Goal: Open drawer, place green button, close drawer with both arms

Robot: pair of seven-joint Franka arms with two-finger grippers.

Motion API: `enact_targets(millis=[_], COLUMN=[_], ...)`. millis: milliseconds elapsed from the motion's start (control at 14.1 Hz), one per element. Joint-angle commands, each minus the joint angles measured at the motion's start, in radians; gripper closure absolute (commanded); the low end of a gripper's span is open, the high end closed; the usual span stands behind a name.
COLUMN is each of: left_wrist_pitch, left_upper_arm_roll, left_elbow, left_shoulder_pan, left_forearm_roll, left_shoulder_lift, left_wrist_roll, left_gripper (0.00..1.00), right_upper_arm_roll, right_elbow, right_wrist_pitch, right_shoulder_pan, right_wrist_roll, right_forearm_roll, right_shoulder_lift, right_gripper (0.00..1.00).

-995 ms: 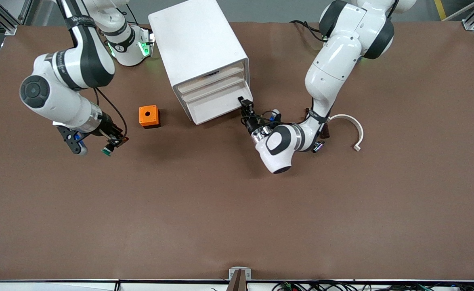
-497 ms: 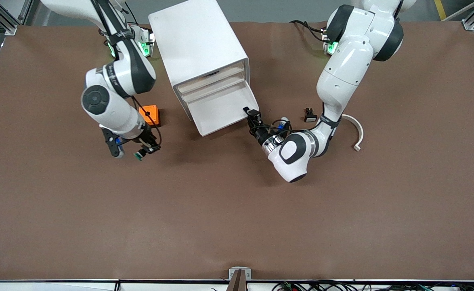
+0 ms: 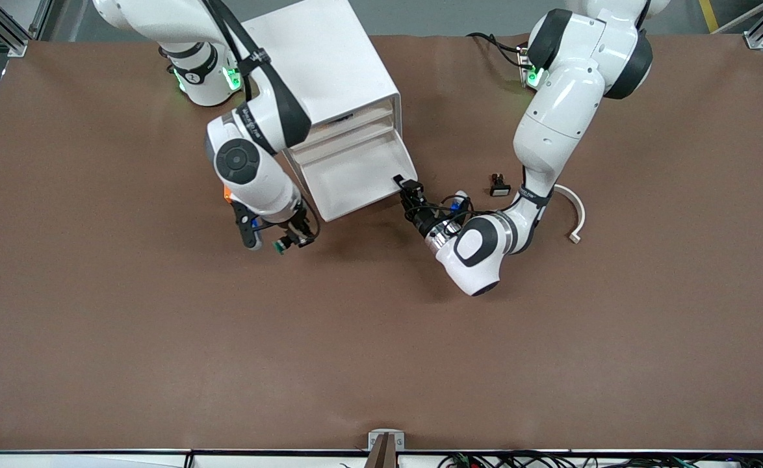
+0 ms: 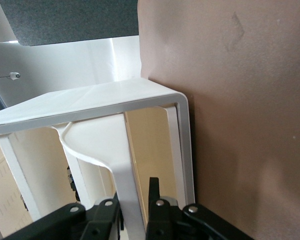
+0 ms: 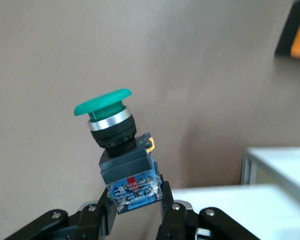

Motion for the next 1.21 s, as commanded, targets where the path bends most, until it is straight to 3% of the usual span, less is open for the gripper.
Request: enact_targets(millis=[0,71,142,568,1137], left_wrist_pitch=[0.03,0.03,0.035,0.067,0.082], left_upper_arm_roll=[0.005,0.005,0.004,0.004,-0.004], left_elbow=[0.01,0.01,0.011,0.043,0.128], left_shoulder_pan=[-0.001,0.001,0.003,0.019,0.036], left_forearm_roll=[-0.012,-0.012,-0.016,-0.116,-0.116], left_shoulder_lift=[0.012,0.012,0.012,0.006,-0.006], left_wrist_roll=[0.001,0.004,0.017,0.148,0.414], left_gripper=[0.52,0.28,0.19,0.18,0.16], right_upper_arm_roll=[-0.011,-0.011,-0.009,-0.009,-0.011], right_elbow=[0.02,0.018,0.018,0.018,0.02], right_wrist_pitch=[-0.023,-0.024,-0.024,-0.02,-0.013], right_shoulder_pan=[0.062,0.076,0.091,0.166,0.252], right_wrist_roll=[0.022,0.019,0.019,0.082,0.188], right_forearm_roll=[0.057,0.059,0.059,0.065,0.13], right_shoulder_lift=[0.001,0.001,0.001,0.01,0.041], right_gripper=[1.0,1.0,1.0,1.0,1.0])
